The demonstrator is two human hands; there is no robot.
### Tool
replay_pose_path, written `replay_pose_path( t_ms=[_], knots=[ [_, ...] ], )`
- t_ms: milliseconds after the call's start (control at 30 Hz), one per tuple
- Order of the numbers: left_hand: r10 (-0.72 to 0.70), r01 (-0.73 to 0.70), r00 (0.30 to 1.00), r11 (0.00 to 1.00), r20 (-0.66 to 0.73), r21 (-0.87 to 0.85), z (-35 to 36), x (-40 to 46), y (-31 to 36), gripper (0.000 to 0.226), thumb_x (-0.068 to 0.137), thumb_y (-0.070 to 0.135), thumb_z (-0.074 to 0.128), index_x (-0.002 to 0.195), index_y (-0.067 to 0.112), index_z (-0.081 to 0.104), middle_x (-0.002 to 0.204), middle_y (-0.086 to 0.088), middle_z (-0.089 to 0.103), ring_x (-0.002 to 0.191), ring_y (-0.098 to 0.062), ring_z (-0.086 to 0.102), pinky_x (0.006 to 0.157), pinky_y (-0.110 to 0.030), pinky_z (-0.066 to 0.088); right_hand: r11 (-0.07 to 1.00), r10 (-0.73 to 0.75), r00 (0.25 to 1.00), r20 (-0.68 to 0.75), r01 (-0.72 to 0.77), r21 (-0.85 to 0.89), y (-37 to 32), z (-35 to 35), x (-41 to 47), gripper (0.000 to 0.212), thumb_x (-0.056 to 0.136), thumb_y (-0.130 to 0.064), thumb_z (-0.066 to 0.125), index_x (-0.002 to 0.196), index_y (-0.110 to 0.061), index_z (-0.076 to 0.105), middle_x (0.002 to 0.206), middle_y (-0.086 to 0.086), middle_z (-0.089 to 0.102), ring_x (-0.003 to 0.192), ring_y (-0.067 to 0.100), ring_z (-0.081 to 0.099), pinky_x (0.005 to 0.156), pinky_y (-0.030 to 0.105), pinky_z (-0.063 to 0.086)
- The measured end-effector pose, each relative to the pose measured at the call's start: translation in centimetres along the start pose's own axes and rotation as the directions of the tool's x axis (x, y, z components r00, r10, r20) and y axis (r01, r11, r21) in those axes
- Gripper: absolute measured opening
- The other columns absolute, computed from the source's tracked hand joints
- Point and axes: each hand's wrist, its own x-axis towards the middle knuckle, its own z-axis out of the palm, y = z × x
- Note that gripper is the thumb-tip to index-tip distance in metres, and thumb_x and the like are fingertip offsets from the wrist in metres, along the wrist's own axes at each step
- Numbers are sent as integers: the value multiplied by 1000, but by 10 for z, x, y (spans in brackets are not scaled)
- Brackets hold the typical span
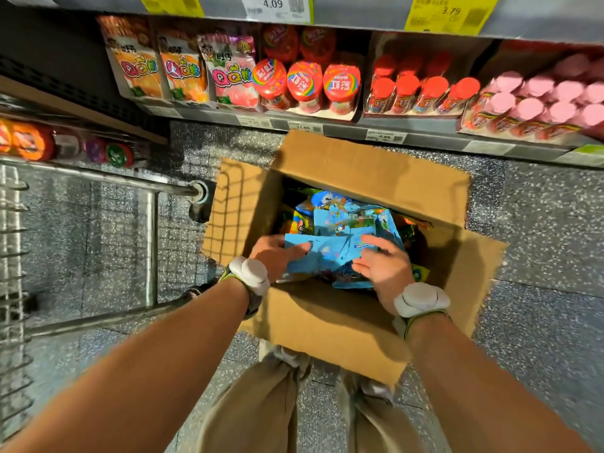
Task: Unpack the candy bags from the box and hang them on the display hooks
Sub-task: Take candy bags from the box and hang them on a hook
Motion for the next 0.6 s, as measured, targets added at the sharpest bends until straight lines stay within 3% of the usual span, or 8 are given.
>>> replay_pose_path(
  t_ms=[67, 133, 233, 333, 367, 467, 533, 600],
  knots=[
    [-8, 9, 1000, 998, 21, -61, -3, -12, 4, 14, 80, 22, 80, 88, 13, 73, 69, 1, 72, 59, -11, 67, 53, -21, 53, 997, 8, 1000, 27, -5, -81, -8, -3, -12, 41, 69, 17, 72, 105, -2, 66, 80, 16, 61, 78, 35, 62, 84, 40, 60],
    [-33, 35, 999, 994, 15, -100, -7, -26, 8, 16, 75, 25, 83, 80, 15, 72, 75, -3, 74, 69, -20, 70, 68, -32, 59, 956, -50, 999, -7, 46, -291, -15, -2, -28, 29, 74, 5, 75, 90, -19, 74, 88, 13, 71, 90, 40, 68, 95, 55, 53],
    [-22, 27, 999, 989, 37, -145, -13, -46, 14, 18, 73, 25, 84, 81, 14, 73, 87, -11, 75, 83, -31, 71, 81, -47, 58, 784, -151, 987, 57, 155, -601, -33, 1, -60, 21, 85, -11, 73, 106, -10, 76, 114, 13, 72, 103, 31, 68, 97, 45, 53],
    [-17, 30, 998, 978, 62, -205, -19, -70, 24, 17, 78, 18, 80, 90, 9, 73, 82, -8, 73, 76, -27, 69, 73, -40, 59, 659, -191, 975, 118, 216, -720, -58, 1, -97, 33, 87, -12, 75, 117, -1, 70, 124, 14, 67, 113, 30, 64, 103, 44, 48],
    [-14, 29, 998, 975, 67, -221, -21, -78, 28, 22, 78, 17, 80, 95, 5, 73, 83, -8, 74, 75, -26, 70, 71, -38, 59, 655, -181, 973, 141, 226, -721, -65, 2, -107, 35, 87, -10, 75, 119, 1, 68, 124, 17, 66, 113, 31, 64, 103, 44, 48],
    [15, -3, 998, 977, 57, -213, -27, -110, 38, 33, 72, 22, 86, 97, 6, 75, 97, -15, 74, 87, -33, 70, 83, -50, 57, 612, -249, 958, 144, 271, -743, -84, 2, -148, 28, 85, -9, 76, 111, 1, 72, 116, 18, 70, 108, 32, 66, 100, 44, 50],
    [46, -41, 999, 977, 19, -211, -26, -127, 46, 22, 73, 20, 85, 90, 11, 75, 97, -13, 74, 87, -29, 69, 84, -44, 55, 575, -358, 929, 91, 296, -762, -92, 4, -165, 20, 82, -15, 79, 100, -7, 78, 106, 12, 75, 103, 30, 69, 96, 45, 52],
    [75, -67, 997, 969, 23, -238, -26, -149, 59, 11, 78, 15, 81, 87, 13, 74, 88, -8, 74, 78, -21, 68, 71, -32, 56, 618, -412, 911, 24, 298, -728, -103, 9, -188, 17, 80, -16, 81, 94, -8, 79, 98, 9, 77, 99, 28, 70, 94, 44, 52]
  ],
)
